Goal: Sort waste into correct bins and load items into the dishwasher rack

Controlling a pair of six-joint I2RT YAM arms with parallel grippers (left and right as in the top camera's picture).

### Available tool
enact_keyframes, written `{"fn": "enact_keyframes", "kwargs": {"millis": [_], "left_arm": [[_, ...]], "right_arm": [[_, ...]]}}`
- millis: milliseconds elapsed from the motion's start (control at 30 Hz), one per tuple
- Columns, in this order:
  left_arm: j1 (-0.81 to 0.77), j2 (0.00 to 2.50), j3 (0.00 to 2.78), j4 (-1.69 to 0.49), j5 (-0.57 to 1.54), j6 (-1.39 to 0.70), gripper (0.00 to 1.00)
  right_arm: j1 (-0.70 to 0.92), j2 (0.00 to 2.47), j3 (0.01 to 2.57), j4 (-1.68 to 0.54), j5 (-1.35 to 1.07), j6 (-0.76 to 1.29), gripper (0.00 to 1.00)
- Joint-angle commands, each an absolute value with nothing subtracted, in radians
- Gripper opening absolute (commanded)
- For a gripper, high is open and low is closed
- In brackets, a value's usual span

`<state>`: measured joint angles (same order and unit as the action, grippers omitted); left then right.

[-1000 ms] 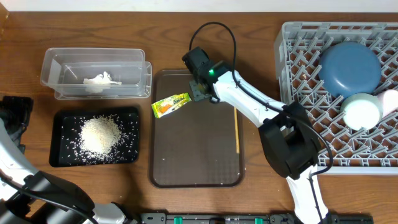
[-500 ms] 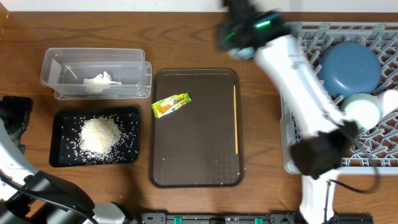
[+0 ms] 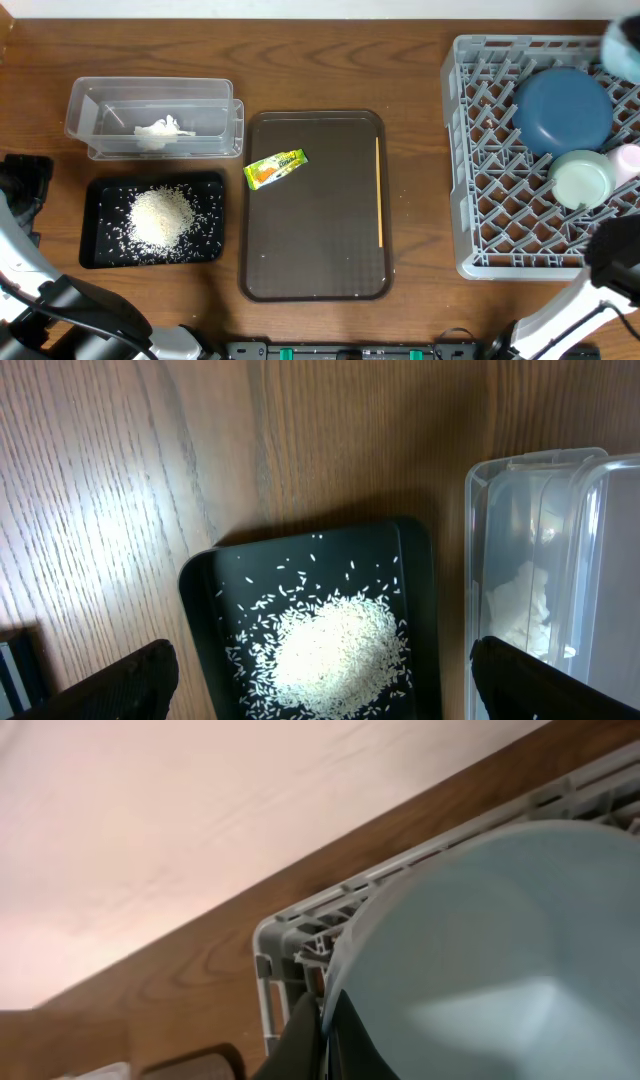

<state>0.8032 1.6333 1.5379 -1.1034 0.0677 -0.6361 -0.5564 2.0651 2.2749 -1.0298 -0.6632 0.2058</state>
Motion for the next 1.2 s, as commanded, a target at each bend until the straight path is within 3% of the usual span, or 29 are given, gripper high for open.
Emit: {"fn": "enact_keyframes", "kwargs": {"millis": [0,200,633,1167], "left_arm": [[0.807,1.616,1.557,-1.11,0.059,-0.649,0.96],[0.807,1.616,1.557,-1.11,0.059,-0.649,0.96],[0.807,1.616,1.557,-1.11,0.059,-0.649,0.96],[0.807,1.616,1.557,-1.11,0.059,-0.649,0.96]], "right_arm": [[-0.63,2.134,2.235,-0.981,-1.007,0.086,0.01],[-0.718,2.236,2.201,-0.804,-1.265,0.103,0.01],[-0.778,2.408,2.201,-0.56,-1.342,0.277,0.02],[-0.824,2.463,2.199,-0.675,-1.172,0.278,0.04]]}}
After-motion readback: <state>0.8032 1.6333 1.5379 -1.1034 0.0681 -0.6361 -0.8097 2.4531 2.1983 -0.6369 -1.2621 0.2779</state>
